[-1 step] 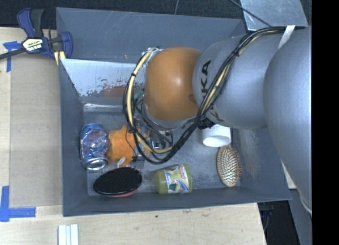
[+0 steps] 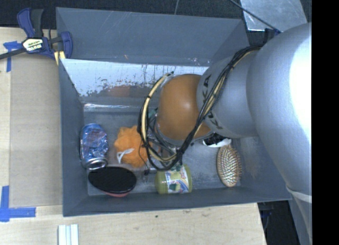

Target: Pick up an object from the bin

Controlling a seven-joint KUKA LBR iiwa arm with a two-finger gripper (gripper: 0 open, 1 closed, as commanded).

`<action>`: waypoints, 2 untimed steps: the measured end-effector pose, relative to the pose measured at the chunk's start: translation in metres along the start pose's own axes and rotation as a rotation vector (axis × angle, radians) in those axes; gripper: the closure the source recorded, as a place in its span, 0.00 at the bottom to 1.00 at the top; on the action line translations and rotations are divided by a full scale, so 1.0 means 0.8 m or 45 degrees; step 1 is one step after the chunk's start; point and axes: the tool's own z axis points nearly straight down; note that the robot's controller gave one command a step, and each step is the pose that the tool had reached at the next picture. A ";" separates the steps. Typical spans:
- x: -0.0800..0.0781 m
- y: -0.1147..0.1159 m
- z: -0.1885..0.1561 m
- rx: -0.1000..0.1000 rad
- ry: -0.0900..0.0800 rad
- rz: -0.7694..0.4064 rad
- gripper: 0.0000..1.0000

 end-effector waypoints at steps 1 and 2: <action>-0.123 0.058 -0.009 -0.002 -0.010 -0.246 0.00; -0.112 0.065 -0.005 -0.003 -0.012 -0.079 0.00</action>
Offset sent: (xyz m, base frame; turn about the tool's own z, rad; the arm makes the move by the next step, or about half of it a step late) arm 0.0957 0.0454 0.0060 -0.1927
